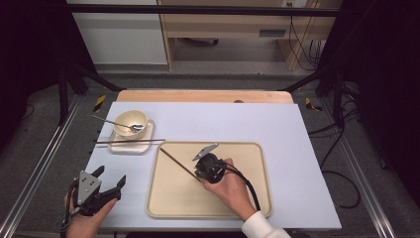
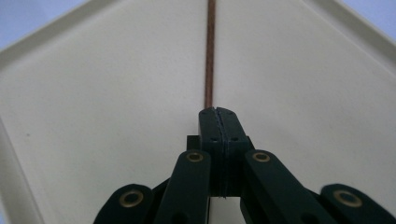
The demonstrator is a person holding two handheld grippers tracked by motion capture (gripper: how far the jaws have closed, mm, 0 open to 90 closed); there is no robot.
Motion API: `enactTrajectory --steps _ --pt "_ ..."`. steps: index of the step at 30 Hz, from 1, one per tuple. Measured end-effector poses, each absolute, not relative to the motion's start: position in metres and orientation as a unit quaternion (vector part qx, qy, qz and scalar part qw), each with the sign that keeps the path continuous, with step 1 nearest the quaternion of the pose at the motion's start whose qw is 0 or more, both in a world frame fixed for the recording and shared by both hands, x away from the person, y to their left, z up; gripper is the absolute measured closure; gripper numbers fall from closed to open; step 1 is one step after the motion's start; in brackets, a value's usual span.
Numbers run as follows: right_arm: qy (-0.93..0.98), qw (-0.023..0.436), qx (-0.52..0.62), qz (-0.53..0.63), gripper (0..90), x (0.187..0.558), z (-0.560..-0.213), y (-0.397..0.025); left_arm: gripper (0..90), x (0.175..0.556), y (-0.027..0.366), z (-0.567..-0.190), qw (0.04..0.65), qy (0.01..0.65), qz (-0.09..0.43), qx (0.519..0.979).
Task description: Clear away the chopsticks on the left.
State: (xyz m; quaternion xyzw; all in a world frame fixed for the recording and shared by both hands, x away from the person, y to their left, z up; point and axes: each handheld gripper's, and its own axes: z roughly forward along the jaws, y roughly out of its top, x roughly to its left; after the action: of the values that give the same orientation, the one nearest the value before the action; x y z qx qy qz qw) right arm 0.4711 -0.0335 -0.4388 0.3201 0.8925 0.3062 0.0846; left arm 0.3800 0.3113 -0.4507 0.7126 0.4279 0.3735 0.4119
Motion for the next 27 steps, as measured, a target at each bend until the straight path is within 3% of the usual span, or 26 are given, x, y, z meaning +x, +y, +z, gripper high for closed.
enactTrajectory --steps 27 --pt "0.895 0.080 0.328 0.293 90.0 0.468 -0.454 -0.043 22.0 0.381 0.309 -0.451 0.417 0.428 0.363 0.715"
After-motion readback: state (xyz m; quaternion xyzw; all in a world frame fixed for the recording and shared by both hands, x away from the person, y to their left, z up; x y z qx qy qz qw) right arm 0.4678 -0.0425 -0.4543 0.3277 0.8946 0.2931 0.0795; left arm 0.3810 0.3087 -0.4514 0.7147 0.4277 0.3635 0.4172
